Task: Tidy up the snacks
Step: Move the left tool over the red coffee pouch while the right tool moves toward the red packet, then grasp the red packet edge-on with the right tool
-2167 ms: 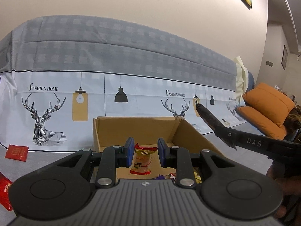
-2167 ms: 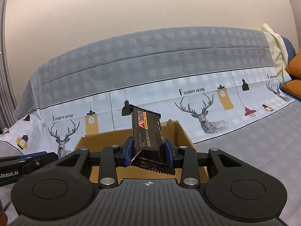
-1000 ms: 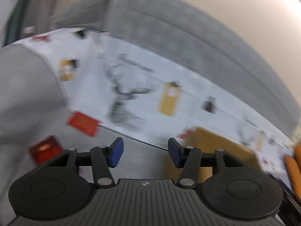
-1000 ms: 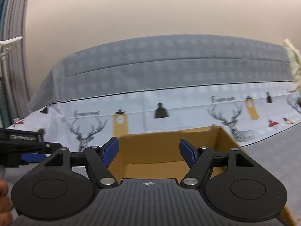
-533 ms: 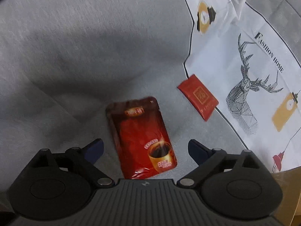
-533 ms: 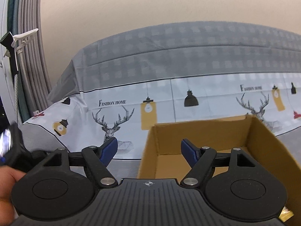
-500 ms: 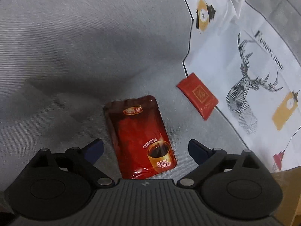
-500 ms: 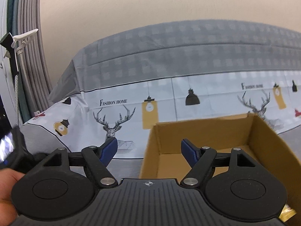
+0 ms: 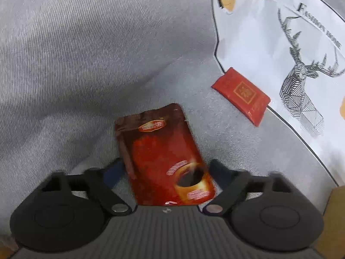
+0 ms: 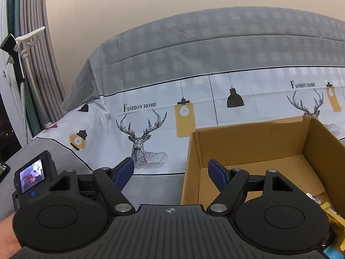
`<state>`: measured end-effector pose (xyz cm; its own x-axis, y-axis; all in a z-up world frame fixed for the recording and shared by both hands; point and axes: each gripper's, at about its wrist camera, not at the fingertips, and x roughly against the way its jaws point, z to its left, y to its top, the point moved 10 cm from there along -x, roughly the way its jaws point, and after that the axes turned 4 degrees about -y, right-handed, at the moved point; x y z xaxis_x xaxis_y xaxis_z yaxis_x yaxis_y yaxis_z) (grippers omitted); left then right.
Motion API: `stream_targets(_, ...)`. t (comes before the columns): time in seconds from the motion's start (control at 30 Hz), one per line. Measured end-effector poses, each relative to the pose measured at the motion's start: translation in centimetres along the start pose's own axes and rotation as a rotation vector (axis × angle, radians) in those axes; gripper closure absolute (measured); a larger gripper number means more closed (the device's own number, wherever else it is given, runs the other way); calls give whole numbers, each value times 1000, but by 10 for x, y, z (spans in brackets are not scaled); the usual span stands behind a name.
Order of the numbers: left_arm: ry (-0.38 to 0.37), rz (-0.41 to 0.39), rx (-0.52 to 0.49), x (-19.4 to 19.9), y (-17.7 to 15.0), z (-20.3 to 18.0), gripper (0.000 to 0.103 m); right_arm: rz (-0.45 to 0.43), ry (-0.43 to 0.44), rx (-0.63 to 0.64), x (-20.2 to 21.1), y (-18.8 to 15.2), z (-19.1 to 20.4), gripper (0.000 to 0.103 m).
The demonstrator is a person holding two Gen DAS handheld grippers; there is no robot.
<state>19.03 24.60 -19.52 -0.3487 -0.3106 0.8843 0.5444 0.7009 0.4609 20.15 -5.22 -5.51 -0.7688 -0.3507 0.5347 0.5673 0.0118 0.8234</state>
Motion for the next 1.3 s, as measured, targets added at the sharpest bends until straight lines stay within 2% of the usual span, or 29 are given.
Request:
stream_targets(0.17, -44, -25, 29, 11, 2, 5, 45, 9, -4, 3, -3, -2, 0, 25)
stream_targets(0.2, -41, -38, 35, 15, 2, 8, 71, 10, -5, 0, -3, -2, 0, 25)
stream_targets(0.23, -43, -56, 38, 20, 5, 10, 74, 11, -6, 0, -3, -2, -1, 25)
stream_targets(0.27, -49, -76, 41, 27, 7, 11, 82, 12, -7, 1, -4, -2, -1, 25)
stream_targets(0.37, -71, -77, 32, 35, 3, 11, 82, 12, -7, 7, -3, -2, 0, 25)
stream_targets(0.43, -84, -36, 70, 30, -4, 15, 70, 13, -4, 15, -3, -3, 1, 25)
stream_targets(0.5, -87, 5, 105, 21, -8, 17, 14, 13, -5, 23, -3, -4, 3, 25)
stream_targets(0.53, -70, 2, 114, 20, -7, 18, 8, 13, -6, 27, -4, -4, 3, 25)
stream_targets(0.57, -51, -13, 113, 21, -5, 19, 6, 12, -7, 31, -3, -4, 4, 25)
stream_targets(0.67, -52, -22, 82, 20, -2, 8, 6, 9, -8, 41, -2, -5, 7, 25)
stream_targets(0.8, -11, 35, 24, 5, -15, -1, 1, 7, -9, 65, -2, -8, 11, 25)
stream_targets(0.87, 18, 25, -11, 3, -18, -4, 1, 4, -7, 74, -1, -8, 12, 24)
stream_targets(1.03, 9, 14, -50, 4, -18, -9, 2, 5, 5, 83, -1, -8, 14, 23)
stream_targets(1.13, -14, -2, -54, 5, -12, -8, 19, 8, 5, 88, -2, -9, 14, 22)
stream_targets(1.17, -22, -14, -52, 10, -11, -6, 30, 8, 2, 92, -2, -9, 15, 22)
stream_targets(1.2, -25, -22, -50, 13, -10, -4, 34, 8, -2, 97, -3, -9, 16, 22)
stream_targets(1.3, -64, -10, -42, 22, -17, -1, 38, 5, -19, 112, -3, -10, 18, 22)
